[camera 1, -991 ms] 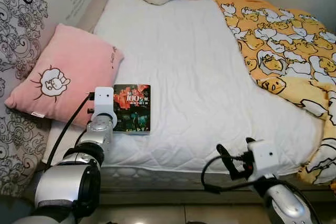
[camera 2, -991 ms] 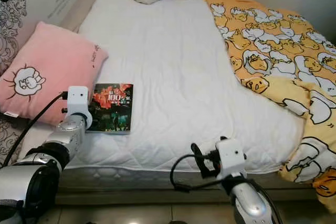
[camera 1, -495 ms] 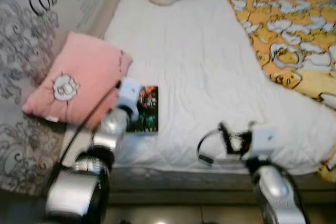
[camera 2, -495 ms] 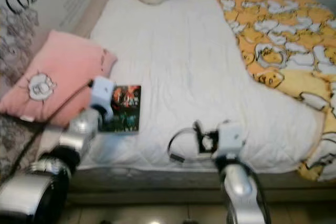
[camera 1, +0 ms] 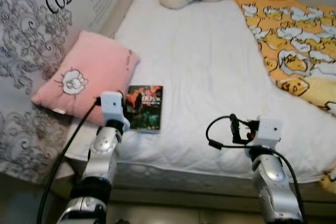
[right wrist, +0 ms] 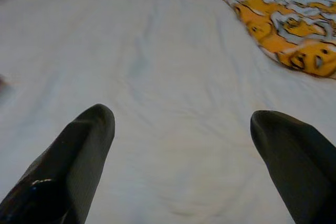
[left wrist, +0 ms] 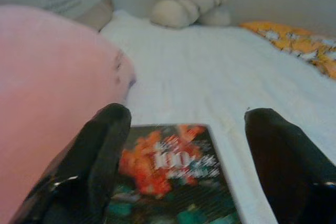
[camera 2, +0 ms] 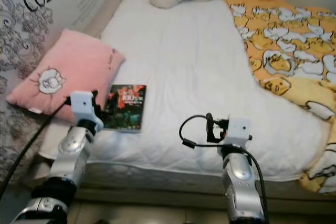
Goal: Clean up the room
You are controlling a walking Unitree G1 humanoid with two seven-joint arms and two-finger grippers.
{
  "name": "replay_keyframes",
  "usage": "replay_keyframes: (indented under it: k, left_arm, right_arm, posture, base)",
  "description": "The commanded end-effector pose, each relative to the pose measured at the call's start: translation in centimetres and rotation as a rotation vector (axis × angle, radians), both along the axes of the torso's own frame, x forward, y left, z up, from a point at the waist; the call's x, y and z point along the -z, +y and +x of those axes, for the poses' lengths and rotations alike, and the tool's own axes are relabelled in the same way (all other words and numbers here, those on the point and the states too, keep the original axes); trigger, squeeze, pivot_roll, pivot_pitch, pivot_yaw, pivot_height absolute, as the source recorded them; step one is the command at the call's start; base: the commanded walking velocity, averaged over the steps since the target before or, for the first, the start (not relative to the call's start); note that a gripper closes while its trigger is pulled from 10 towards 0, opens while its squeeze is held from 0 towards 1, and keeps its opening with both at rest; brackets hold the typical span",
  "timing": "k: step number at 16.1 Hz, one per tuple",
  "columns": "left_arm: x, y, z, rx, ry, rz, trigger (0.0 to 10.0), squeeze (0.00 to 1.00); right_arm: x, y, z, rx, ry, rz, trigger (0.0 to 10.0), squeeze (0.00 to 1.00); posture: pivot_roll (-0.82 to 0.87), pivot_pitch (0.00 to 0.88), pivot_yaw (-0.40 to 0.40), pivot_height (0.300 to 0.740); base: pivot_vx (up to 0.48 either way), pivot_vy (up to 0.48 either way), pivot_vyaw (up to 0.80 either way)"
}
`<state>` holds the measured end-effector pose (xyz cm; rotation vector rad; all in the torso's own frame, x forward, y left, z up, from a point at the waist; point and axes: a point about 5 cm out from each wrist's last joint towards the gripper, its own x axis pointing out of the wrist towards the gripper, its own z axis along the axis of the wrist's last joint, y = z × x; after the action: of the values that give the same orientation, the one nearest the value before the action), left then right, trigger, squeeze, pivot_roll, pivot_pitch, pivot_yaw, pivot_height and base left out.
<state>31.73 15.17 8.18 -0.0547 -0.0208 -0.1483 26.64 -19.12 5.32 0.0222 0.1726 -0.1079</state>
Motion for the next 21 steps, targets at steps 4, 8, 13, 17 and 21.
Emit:
replay_keyframes:
  k: [4,8,13,17,21]
  left_arm:
    - [0.6,-0.8,-0.8,0.033,0.036,-0.02,10.0,1.0]
    - [1.1,-0.1,-1.7,0.039,0.053,0.027,10.0,1.0]
    - [0.5,-0.4,-0.6,0.055,0.047,0.056,10.0,1.0]
    - [0.3,-1.0,0.1,0.069,0.052,0.055,10.0,1.0]
    - [0.9,-1.3,0.5,0.064,0.104,0.055,10.0,0.0]
  right_arm:
    - [-0.5,1.0,1.0,-0.032,-0.048,0.001,10.0,0.0]
    - [-0.3,1.3,0.6,-0.032,-0.072,-0.003,10.0,0.0]
    - [-0.2,1.4,0.2,-0.031,-0.089,0.01,10.0,1.0]
    - [-0.4,1.5,1.0,-0.05,-0.09,-0.064,10.0,1.0]
    - [-0.1,1.8,1.2,-0.073,-0.062,-0.042,10.0,0.0]
  posture:
    - [0.04,0.0,-0.022,0.74]
    - [0.03,0.0,-0.007,0.74]
    - [0.01,0.0,0.003,0.74]
    - [0.0,0.0,0.003,0.74]
    - [0.0,0.0,0.002,0.74]
  base:
    - [0.0,-0.48,0.0]
    - [0.0,-0.48,0.0]
    - [0.0,-0.477,0.0]
    - [0.0,-0.472,0.0]
    - [0.142,-0.191,-0.73]
